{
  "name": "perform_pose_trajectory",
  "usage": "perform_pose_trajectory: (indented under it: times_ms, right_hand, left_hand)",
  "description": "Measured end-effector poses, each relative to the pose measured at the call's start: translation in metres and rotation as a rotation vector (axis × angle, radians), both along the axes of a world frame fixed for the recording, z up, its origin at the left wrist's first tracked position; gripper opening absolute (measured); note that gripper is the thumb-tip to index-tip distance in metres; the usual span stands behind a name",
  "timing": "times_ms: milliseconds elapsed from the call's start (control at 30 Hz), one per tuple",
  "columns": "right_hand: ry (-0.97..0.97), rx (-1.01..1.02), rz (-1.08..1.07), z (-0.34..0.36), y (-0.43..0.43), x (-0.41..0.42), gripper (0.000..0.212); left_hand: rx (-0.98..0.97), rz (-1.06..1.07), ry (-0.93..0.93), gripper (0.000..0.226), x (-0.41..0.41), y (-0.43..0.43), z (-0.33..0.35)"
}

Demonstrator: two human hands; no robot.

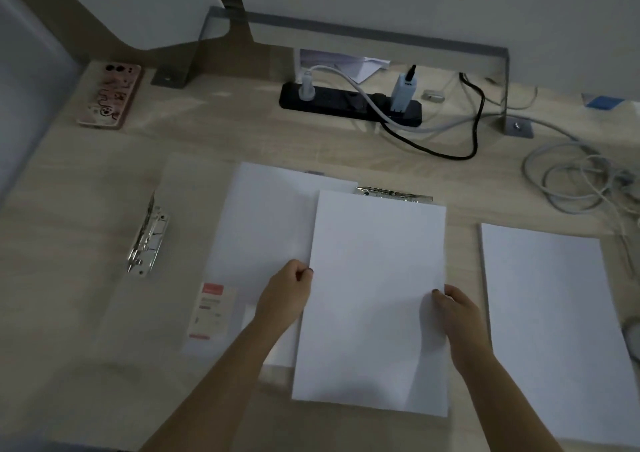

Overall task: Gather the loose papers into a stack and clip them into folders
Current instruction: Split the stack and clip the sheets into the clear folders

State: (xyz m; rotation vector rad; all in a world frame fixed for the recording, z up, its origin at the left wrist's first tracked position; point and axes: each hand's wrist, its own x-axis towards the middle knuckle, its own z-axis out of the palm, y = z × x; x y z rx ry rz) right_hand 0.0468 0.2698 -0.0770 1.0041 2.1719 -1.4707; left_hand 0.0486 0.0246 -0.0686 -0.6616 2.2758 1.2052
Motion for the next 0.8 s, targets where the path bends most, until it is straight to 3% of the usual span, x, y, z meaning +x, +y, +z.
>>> perform_pose_trajectory:
  times_ms: [233, 367, 567, 800]
  right_hand:
    - [-0.094, -0.100, -0.052, -0.001, 0.006, 0.003, 0.015]
    - [-0.080, -0.098, -0.085, 0.002, 0.001, 0.003, 0.016]
    - [-0.015, -0.089, -0.171, 0.003, -0.009, 0.003, 0.015]
    - [0.015, -0.038, -0.235, -0.001, -0.019, -0.003, 0.021]
  left_hand:
    - [-0.087, -0.180, -0.077, 0.020, -0.002, -0.007, 0.003]
    - [-0.211, -0.247, -0.031, 0.020, -0.003, -0.004, 0.005]
    - [-0.313, -0.201, 0.113, 0.021, -0.005, 0.002, 0.007]
    - [-0.311, -0.140, 0.084, 0.022, -0.011, 0.004, 0.006]
